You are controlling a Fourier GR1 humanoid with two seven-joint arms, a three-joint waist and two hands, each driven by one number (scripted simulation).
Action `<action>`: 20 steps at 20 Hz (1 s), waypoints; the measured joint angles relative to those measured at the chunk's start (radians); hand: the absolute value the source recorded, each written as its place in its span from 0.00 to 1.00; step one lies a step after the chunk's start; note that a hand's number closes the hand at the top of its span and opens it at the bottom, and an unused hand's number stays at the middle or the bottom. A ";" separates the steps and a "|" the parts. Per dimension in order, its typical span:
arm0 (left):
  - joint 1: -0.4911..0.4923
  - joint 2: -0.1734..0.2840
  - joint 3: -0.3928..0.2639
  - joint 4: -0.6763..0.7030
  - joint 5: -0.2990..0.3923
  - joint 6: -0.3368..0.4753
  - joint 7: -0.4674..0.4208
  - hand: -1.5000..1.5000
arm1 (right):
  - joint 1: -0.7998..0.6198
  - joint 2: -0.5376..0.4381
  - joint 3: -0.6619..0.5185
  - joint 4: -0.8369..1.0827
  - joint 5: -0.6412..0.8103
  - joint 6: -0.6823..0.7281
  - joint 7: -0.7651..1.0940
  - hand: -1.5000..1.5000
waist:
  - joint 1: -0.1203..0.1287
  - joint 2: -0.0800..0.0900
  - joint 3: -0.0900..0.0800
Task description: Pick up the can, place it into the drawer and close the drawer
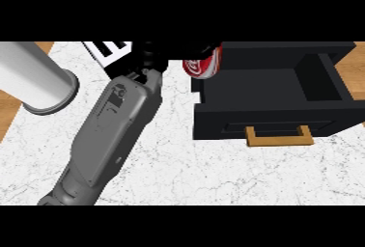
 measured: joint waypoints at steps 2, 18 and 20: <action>-0.055 0.000 -0.007 0.047 0.016 0.021 -0.001 1.00 | -0.005 0.000 -0.003 -0.007 -0.008 -0.006 0.012 0.00 | -0.001 0.000 0.000; -0.326 0.000 -0.144 0.392 0.272 0.117 -0.139 1.00 | -0.037 -0.017 0.005 0.009 0.006 0.000 0.017 0.00 | -0.023 0.005 0.001; -0.342 0.000 -0.178 0.417 0.315 0.130 -0.156 1.00 | -0.044 -0.015 0.010 -0.004 0.003 -0.007 0.028 0.00 | -0.029 0.006 0.001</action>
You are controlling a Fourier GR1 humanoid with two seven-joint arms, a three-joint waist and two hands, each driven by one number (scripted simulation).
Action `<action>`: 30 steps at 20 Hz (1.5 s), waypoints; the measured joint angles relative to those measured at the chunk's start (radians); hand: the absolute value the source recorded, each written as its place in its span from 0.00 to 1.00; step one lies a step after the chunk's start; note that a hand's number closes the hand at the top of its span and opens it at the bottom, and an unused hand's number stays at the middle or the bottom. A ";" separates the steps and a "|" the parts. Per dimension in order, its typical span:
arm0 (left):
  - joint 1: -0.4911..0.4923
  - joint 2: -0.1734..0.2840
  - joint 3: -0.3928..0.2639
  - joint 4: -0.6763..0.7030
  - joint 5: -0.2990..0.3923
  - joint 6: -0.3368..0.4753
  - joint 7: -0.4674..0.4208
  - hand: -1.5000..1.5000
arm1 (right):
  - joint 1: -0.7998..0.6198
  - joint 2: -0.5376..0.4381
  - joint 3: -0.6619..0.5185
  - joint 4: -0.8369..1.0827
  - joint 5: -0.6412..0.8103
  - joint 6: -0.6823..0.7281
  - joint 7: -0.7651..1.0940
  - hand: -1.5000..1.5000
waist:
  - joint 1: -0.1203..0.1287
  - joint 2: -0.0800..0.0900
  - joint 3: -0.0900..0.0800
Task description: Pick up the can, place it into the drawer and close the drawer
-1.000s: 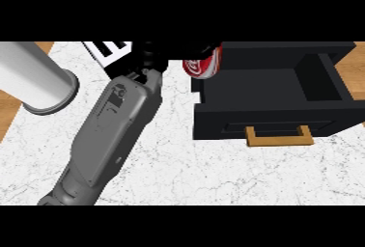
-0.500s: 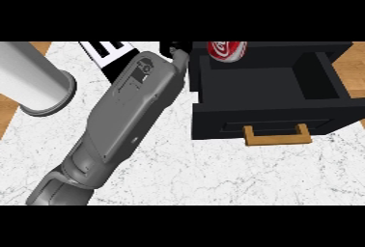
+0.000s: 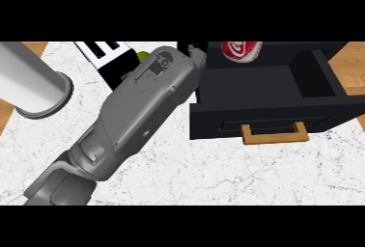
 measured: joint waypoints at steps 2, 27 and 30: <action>-0.019 0.000 -0.019 0.038 0.032 0.004 -0.018 1.00 | -0.002 -0.002 -0.005 0.012 -0.003 0.008 -0.006 0.00 | -0.004 0.001 0.000; -0.089 0.000 -0.275 0.253 0.301 0.112 -0.119 0.00 | -0.066 -0.017 0.013 0.004 0.002 -0.019 0.045 0.00 | -0.037 0.011 0.001; -0.087 0.000 -0.284 0.262 0.323 0.121 -0.138 0.00 | -0.086 -0.035 0.007 0.015 0.002 -0.027 0.053 0.00 | -0.037 0.012 0.001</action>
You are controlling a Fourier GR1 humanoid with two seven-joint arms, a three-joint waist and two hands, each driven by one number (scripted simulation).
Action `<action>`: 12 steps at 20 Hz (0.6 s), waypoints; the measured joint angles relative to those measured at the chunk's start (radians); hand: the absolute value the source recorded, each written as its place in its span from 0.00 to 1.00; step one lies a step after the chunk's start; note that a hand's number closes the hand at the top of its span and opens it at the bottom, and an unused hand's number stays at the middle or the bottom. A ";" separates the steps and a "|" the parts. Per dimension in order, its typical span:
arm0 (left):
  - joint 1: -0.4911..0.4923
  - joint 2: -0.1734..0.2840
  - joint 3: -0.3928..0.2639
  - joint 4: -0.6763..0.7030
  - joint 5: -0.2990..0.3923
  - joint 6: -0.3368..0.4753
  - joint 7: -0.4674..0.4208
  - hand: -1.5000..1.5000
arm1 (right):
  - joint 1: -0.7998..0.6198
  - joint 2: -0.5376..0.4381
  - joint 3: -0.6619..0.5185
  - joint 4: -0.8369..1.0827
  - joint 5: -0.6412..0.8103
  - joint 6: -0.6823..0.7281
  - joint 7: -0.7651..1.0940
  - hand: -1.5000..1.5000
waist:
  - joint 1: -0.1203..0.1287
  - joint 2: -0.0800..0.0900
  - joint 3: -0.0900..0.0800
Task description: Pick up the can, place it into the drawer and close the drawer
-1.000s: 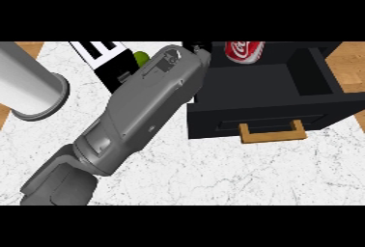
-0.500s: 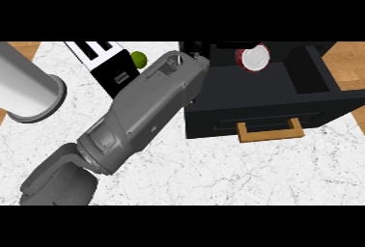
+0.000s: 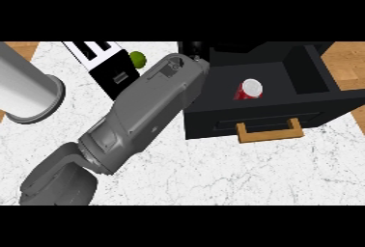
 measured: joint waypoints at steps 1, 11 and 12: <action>-0.006 0.000 -0.006 0.003 0.005 0.006 0.003 0.00 | 0.010 0.008 0.002 -0.015 -0.002 0.004 0.001 0.00 | -0.001 -0.001 0.000; 0.008 0.000 -0.008 -0.003 0.074 0.002 -0.079 0.00 | -0.022 -0.023 -0.019 -0.054 0.116 0.057 -0.105 0.00 | 0.003 0.001 0.000; 0.010 0.000 -0.009 -0.011 0.081 0.001 -0.086 0.00 | -0.034 -0.031 -0.013 -0.060 0.138 0.064 -0.118 0.00 | 0.006 0.000 0.000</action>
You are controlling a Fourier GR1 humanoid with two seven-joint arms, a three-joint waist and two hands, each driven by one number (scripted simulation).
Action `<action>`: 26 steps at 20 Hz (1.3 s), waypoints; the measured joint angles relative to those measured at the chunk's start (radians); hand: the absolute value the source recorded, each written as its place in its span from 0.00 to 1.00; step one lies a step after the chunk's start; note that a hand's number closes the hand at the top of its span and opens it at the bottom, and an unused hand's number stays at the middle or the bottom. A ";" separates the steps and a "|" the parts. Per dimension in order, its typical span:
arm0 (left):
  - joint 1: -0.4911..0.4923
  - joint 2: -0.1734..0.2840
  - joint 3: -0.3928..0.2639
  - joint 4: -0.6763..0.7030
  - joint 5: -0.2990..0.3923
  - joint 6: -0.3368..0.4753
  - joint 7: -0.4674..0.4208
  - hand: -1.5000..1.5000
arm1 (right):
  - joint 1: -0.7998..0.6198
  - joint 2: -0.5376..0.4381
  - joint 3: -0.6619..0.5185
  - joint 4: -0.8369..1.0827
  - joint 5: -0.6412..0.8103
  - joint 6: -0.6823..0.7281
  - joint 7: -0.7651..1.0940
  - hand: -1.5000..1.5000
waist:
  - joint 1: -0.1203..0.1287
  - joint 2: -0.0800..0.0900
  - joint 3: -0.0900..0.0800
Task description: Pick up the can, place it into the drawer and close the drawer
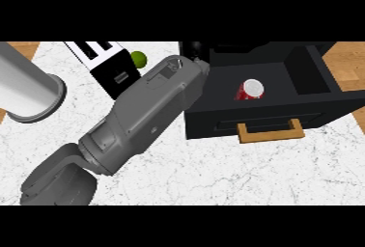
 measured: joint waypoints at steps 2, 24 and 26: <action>-0.005 0.000 -0.002 -0.008 0.012 0.007 -0.012 0.00 | -0.017 -0.006 0.016 -0.011 0.040 0.019 -0.034 0.00 | 0.004 -0.001 0.000; -0.024 0.005 0.001 -0.053 0.039 0.029 -0.029 0.00 | -0.392 -0.022 0.502 0.165 0.990 -0.137 -0.175 0.00 | 0.092 -0.012 -0.002; -0.026 0.012 0.004 -0.054 0.030 0.032 -0.017 0.00 | -0.443 -0.034 0.538 0.244 1.062 -0.171 -0.198 0.00 | 0.098 -0.013 -0.002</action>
